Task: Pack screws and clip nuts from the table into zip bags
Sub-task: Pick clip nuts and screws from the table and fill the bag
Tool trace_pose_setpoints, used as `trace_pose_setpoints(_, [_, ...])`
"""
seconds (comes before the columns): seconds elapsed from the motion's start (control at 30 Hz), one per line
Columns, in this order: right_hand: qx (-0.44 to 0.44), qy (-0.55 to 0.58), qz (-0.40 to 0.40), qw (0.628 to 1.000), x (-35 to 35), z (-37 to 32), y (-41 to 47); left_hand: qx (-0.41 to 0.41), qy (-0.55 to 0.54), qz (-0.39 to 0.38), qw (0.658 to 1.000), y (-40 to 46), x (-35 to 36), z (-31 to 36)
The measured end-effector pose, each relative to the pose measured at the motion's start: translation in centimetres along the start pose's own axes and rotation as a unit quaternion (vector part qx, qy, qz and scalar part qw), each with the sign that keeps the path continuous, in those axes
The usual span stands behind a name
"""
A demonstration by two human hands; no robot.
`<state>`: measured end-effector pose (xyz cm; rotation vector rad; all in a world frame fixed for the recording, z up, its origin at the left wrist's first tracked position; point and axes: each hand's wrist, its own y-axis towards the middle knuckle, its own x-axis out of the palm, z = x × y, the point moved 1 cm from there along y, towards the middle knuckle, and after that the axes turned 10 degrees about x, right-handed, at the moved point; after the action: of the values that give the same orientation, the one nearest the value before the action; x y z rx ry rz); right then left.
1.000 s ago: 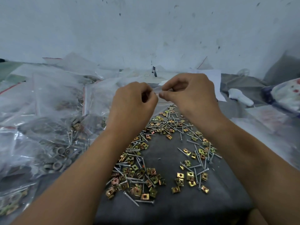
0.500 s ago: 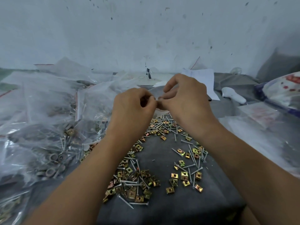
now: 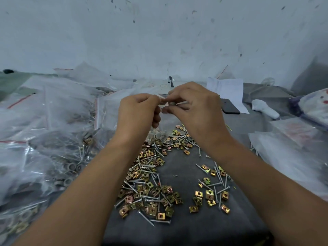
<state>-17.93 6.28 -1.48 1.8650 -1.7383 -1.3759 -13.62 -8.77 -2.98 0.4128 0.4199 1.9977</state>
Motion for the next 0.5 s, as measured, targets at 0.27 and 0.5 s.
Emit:
trace_pose_setpoints(0.27, [-0.027,-0.03,-0.037,0.999,0.6,-0.1,0.0,-0.01,-0.021,0.01,1.0,0.5,-0.7,-0.5])
trace_pose_setpoints(0.5, [0.079,-0.038,-0.123,0.989,-2.1,0.6,-0.5,-0.015,-0.084,-0.004,0.996,0.7,-0.7,0.2])
